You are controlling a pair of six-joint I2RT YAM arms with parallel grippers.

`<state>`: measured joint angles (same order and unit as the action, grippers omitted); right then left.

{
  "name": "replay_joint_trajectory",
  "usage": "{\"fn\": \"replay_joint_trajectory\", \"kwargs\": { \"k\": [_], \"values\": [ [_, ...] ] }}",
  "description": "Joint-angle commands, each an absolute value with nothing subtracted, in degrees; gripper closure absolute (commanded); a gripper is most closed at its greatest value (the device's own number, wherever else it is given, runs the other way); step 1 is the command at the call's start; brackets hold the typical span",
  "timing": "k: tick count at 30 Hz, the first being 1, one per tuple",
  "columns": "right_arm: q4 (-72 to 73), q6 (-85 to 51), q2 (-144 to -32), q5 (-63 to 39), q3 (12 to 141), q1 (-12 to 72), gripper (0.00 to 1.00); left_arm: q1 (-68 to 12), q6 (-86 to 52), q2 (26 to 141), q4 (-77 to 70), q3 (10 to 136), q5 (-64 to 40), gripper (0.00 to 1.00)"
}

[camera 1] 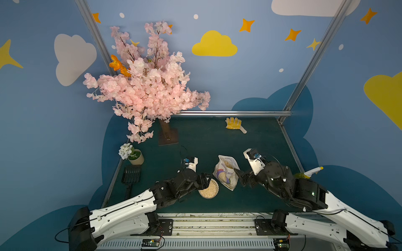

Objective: Pour the oats into the breakfast bowl
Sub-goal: Place the oats bag at the center of the board, then close the oats bag at the center of the board.

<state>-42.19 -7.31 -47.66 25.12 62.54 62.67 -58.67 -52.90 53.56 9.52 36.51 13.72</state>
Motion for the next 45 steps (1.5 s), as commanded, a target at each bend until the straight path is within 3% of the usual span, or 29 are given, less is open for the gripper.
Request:
{"fn": "replay_joint_trajectory", "kwargs": {
  "k": [1,5,10,22,27,32,34,41,45],
  "values": [
    [-56.31,-1.72,-51.72,16.77,69.89,58.24,0.03,-58.7,-48.55,51.84,8.17,35.33,11.87,0.3],
    [-62.43,2.65,-56.5,11.57,72.98,54.63,0.03,-58.46,-48.26,50.19,6.14,33.38,11.25,0.22],
    [-63.32,4.61,-60.76,8.15,73.03,53.68,0.02,-58.27,-48.08,49.22,5.99,32.78,10.53,0.21],
    [-60.12,2.1,-74.5,11.13,75.21,51.35,0.05,-58.08,-48.38,49.41,4.3,32.52,8.29,0.16],
    [-61.23,1.81,-80.13,8.64,79.62,50.98,0.28,-58.05,-49.35,48.74,3.46,31.96,7.87,0.16],
    [-62.78,1.36,-82.19,6.78,81.4,50.93,0.83,-57.92,-50.72,48.73,1.77,31.23,7.56,0.16],
    [-63.56,0.57,-81.9,7.24,81.3,50.91,1.0,-57.83,-50.99,49.0,1.42,31.21,7.47,0.16],
    [-64.76,-8.17,-77.84,16.8,81.4,50.95,1.0,-57.74,-51.92,50.75,0.59,31.51,7.27,0.16],
    [-61.42,-10.26,-75.28,13.88,79.85,51.06,1.0,-57.73,-52.73,51.87,-0.12,31.58,7.47,0.16]
  ]
}}
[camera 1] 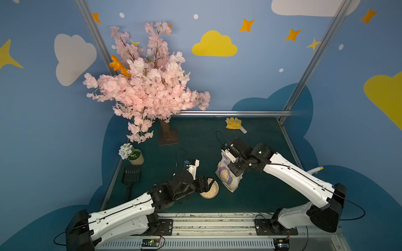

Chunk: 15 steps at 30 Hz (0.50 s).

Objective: Pour the oats into the breakfast bowl
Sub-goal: Close the oats bag at the center of the board.

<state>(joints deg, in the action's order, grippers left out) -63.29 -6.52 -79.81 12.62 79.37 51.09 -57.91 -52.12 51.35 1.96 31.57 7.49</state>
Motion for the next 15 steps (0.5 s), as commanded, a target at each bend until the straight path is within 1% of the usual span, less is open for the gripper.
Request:
{"fn": "replay_joint_trajectory", "kwargs": {
  "k": [1,2,3,5,6,11,15],
  "values": [
    [-60.68,-10.54,-74.88,12.92,78.98,51.06,1.0,-57.71,-52.88,52.14,-0.36,31.56,7.35,0.16],
    [-60.21,-10.85,-74.51,12.58,78.17,51.06,1.0,-57.7,-52.93,52.43,-0.62,31.55,7.18,0.16],
    [-59.89,-11.06,-74.25,12.64,77.43,51.06,0.94,-57.73,-52.95,52.65,-0.76,31.55,6.98,0.16],
    [-59.5,-11.11,-73.66,12.66,75.75,51.11,0.72,-57.74,-53.29,53.04,-1.03,31.5,6.69,0.16],
    [-59.44,-11.07,-73.27,12.63,74.95,51.1,0.67,-57.69,-53.32,53.22,-1.17,31.51,6.56,0.16],
    [-61.48,-11.13,-70.22,14.06,71.88,51.09,0.58,-57.74,-53.61,53.79,-1.79,31.55,6.02,0.16],
    [-64.41,-11.03,-66.94,15.21,70.49,50.98,0.55,-57.72,-53.61,54.07,-2.48,31.47,5.72,0.16]
  ]
}}
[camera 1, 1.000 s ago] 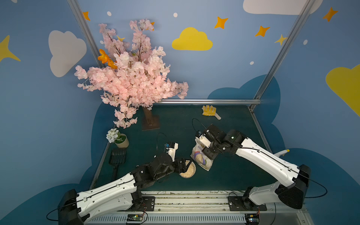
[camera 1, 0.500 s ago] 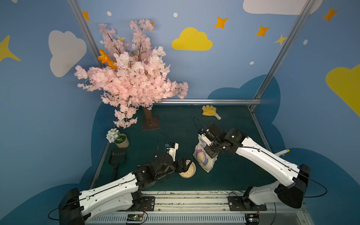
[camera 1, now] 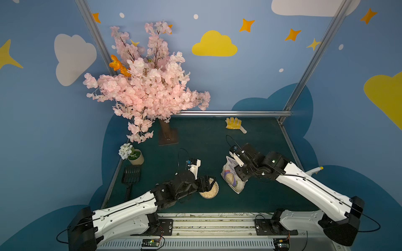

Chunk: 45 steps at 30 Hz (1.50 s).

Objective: Pour the oats into the breakfast bowl
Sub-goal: Close the oats bag at the center of the board.

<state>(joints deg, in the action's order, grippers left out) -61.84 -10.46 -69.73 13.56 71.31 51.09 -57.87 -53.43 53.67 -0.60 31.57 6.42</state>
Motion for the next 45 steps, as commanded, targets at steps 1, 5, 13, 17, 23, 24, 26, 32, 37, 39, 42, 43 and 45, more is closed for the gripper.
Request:
{"fn": "replay_joint_trajectory", "kwargs": {
  "k": [1,5,13,17,23,24,26,32,37,39,42,43,45],
  "values": [
    [-64.78,-10.94,-66.17,15.88,70.05,50.98,0.56,-57.74,-53.6,54.38,-2.73,31.46,5.59,0.16],
    [-65.08,-10.15,-63.56,15.4,68.83,50.38,0.52,-57.74,-53.64,55.53,-4.19,31.47,4.74,0.17],
    [-64.68,-7.75,-65.77,10.82,68.38,49.11,0.62,-57.83,-54.12,57.06,-5.66,31.95,3.33,0.17],
    [-64.77,-6.92,-67.03,10.09,68.39,49.02,0.67,-57.84,-54.05,57.12,-5.87,31.82,3.42,0.17],
    [-66.3,-8.29,-68.66,10.85,70.34,48.96,1.0,-57.84,-54.0,57.22,-5.98,31.99,3.51,0.17],
    [-67.09,-11.14,-68.72,13.23,71.52,49.11,1.0,-57.85,-54.02,57.15,-5.98,31.99,3.59,0.17],
    [-68.23,-14.78,-68.4,14.83,73.35,49.47,1.0,-57.89,-54.15,57.08,-5.84,31.93,3.81,0.17],
    [-64.57,-19.57,-66.64,12.55,73.03,52.28,1.0,-57.84,-54.64,56.99,-5.71,31.82,4.47,0.18],
    [-61.09,-22.0,-67.18,11.51,71.2,53.58,1.0,-57.87,-54.82,56.99,-5.63,31.86,4.57,0.18],
    [-60.56,-21.12,-67.59,12.32,70.94,53.7,0.91,-57.88,-54.78,56.98,-5.71,31.9,4.57,0.18],
    [-60.07,-19.45,-68.49,13.3,70.22,53.7,0.73,-57.88,-54.92,56.97,-5.71,31.95,4.46,0.18],
    [-59.97,-19.12,-68.78,13.8,70.01,53.71,0.7,-57.84,-54.92,57.0,-5.77,31.91,4.4,0.18],
    [-59.9,-18.52,-69.63,14.88,69.87,53.57,0.68,-57.88,-55.06,57.11,-5.95,31.82,4.39,0.18]
  ]
}}
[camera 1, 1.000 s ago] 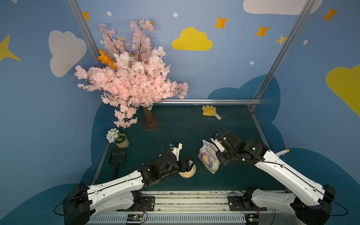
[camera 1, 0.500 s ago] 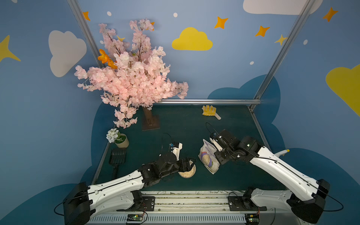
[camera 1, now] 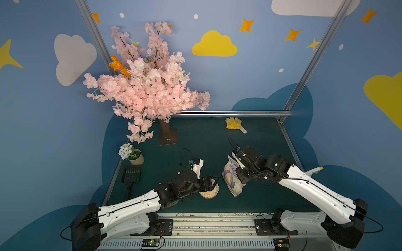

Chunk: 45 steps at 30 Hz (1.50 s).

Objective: Pour the oats into the breakfast bowl
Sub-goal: Close the oats bag at the center of the board.

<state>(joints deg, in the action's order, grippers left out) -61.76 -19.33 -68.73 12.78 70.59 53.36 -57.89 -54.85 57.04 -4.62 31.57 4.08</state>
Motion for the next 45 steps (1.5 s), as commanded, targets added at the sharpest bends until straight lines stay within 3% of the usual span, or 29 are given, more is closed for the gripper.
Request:
{"fn": "replay_joint_trajectory", "kwargs": {
  "k": [1,6,8,9,18,22,24,26,27,29,38,41,45],
  "values": [
    [-59.84,-18.41,-69.97,15.33,69.89,53.6,0.7,-57.88,-55.11,57.12,-5.97,31.82,4.39,0.18],
    [-59.52,-17.67,-71.27,16.06,70.46,53.35,0.78,-57.93,-55.21,57.24,-6.06,31.74,4.15,0.18],
    [-59.41,-17.44,-71.61,16.01,70.42,53.35,0.88,-57.92,-55.26,57.22,-6.06,31.73,4.22,0.18],
    [-59.35,-17.58,-71.72,15.9,70.47,53.35,1.0,-57.96,-55.27,57.23,-6.06,31.73,4.22,0.18],
    [-55.02,-20.21,-69.73,18.22,69.37,52.99,1.0,-57.92,-55.18,56.78,-5.94,31.36,4.47,0.19],
    [-51.7,-19.6,-70.33,15.96,68.39,51.94,0.71,-57.88,-55.0,56.06,-5.43,31.2,4.87,0.19],
    [-50.67,-19.08,-71.28,14.96,68.47,51.65,0.69,-57.92,-54.99,55.81,-5.23,31.2,5.07,0.19],
    [-50.38,-18.73,-72.65,14.25,68.76,51.39,0.71,-57.92,-54.97,55.66,-5.19,31.13,5.1,0.19],
    [-50.49,-18.39,-73.76,13.86,69.18,51.17,0.77,-57.92,-55.01,55.59,-5.19,31.12,5.1,0.19],
    [-51.26,-18.29,-74.99,14.01,69.83,50.77,1.0,-57.92,-55.04,55.58,-5.19,31.16,5.1,0.19],
    [-48.26,-21.17,-71.86,17.0,68.59,50.3,1.0,-57.92,-54.76,55.72,-5.19,31.19,4.92,0.19],
    [-45.89,-20.61,-71.33,16.74,67.34,50.04,0.7,-57.92,-54.82,55.51,-5.14,30.84,5.0,0.19],
    [-45.53,-19.84,-73.88,15.5,68.43,49.3,0.67,-57.93,-54.8,54.99,-5.11,30.6,5.27,0.19]
  ]
}}
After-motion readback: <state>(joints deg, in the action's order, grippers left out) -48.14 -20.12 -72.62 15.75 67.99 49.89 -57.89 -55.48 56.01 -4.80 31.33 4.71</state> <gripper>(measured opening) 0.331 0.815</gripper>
